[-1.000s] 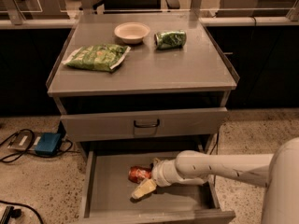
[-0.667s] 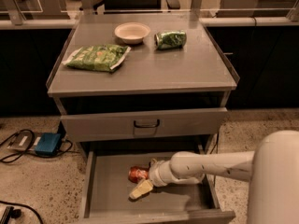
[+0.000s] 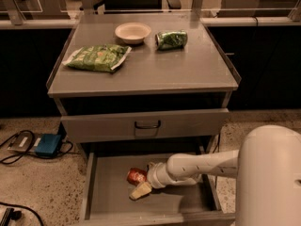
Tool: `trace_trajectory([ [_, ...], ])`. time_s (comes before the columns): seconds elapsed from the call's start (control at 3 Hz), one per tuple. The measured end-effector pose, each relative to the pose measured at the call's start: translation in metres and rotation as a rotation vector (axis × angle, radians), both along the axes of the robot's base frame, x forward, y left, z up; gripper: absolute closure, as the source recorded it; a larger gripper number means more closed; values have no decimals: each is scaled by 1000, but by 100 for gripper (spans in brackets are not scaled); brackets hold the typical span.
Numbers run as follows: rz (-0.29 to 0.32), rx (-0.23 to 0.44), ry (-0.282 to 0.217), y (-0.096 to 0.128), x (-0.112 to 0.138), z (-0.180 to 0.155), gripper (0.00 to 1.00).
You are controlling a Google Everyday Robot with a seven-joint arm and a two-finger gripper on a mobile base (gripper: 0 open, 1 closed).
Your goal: Pick coke can from middle drawer and place on counter
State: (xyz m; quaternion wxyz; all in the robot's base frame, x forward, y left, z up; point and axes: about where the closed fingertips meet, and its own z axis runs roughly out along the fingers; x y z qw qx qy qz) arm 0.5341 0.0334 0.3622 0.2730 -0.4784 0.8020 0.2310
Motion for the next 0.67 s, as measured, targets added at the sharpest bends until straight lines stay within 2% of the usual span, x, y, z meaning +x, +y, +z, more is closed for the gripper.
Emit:
trace_trajectory([
  [0.67,0,0,0,0,0,0,61],
])
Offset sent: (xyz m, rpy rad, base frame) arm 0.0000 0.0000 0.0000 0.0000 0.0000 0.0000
